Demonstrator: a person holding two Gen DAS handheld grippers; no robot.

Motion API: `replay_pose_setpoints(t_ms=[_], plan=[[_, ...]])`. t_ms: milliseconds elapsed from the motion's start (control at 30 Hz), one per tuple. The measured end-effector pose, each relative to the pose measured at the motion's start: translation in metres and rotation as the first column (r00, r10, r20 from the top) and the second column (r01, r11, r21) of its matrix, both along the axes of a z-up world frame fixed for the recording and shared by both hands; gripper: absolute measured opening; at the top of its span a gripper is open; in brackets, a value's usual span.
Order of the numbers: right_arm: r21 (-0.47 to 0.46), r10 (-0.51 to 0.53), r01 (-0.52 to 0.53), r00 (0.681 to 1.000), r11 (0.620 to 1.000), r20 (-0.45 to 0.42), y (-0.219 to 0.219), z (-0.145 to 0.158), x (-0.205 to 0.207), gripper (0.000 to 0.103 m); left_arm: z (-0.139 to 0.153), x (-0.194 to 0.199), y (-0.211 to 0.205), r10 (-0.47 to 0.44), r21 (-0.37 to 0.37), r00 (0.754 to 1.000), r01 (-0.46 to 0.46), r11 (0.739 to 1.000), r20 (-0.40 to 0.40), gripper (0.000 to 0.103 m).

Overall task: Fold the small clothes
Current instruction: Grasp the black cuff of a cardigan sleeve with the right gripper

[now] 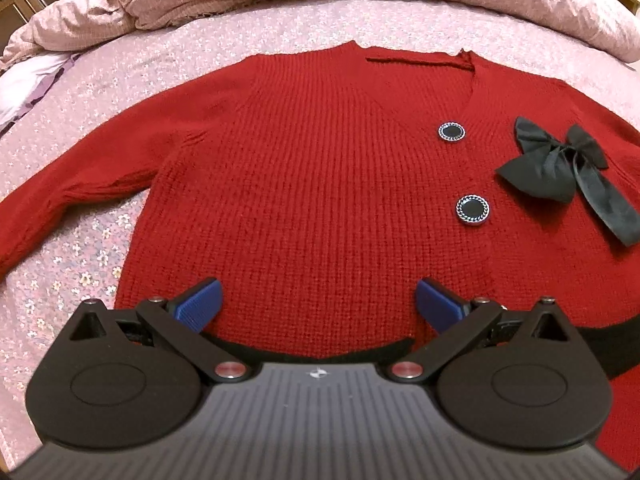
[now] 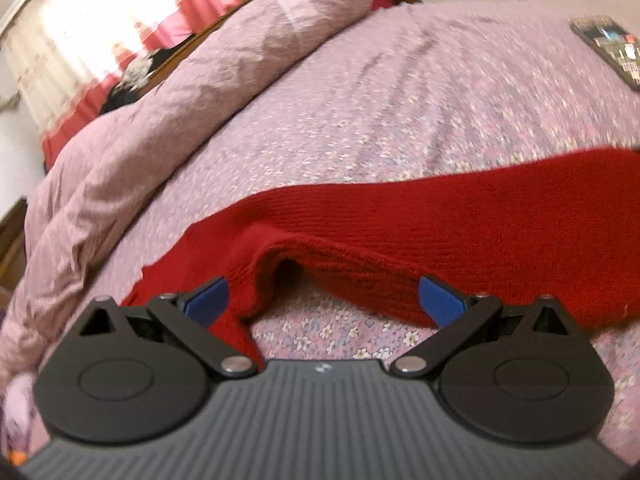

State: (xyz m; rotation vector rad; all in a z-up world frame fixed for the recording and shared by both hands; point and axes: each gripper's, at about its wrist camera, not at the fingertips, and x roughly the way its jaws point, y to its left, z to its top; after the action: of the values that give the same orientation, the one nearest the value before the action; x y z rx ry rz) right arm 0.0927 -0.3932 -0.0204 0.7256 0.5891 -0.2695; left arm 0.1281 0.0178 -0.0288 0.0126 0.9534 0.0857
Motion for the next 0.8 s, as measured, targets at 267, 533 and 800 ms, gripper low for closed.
replay_pose_setpoints(t_ms=[267,533,800], plan=[[0.201,-0.044,0.038,0.999,0.979,0.024,-0.004,-0.013,-0.011,0.103,-0.007,0.0,0.007,-0.02,-0.037,1.0,0.02,0.999,0.004,0.103],[0.26,-0.178,0.165,0.984,0.951,0.029,-0.014,-0.019,-0.019,0.103,-0.008,0.001,0.007,-0.022,-0.039,1.0,0.022,0.999,-0.002,0.103],[0.134,-0.213,0.204,0.976,0.97,0.056,-0.017,-0.027,0.004,0.103,0.009,0.0,-0.006,-0.071,-0.048,0.995,0.075,0.996,0.066,0.103]])
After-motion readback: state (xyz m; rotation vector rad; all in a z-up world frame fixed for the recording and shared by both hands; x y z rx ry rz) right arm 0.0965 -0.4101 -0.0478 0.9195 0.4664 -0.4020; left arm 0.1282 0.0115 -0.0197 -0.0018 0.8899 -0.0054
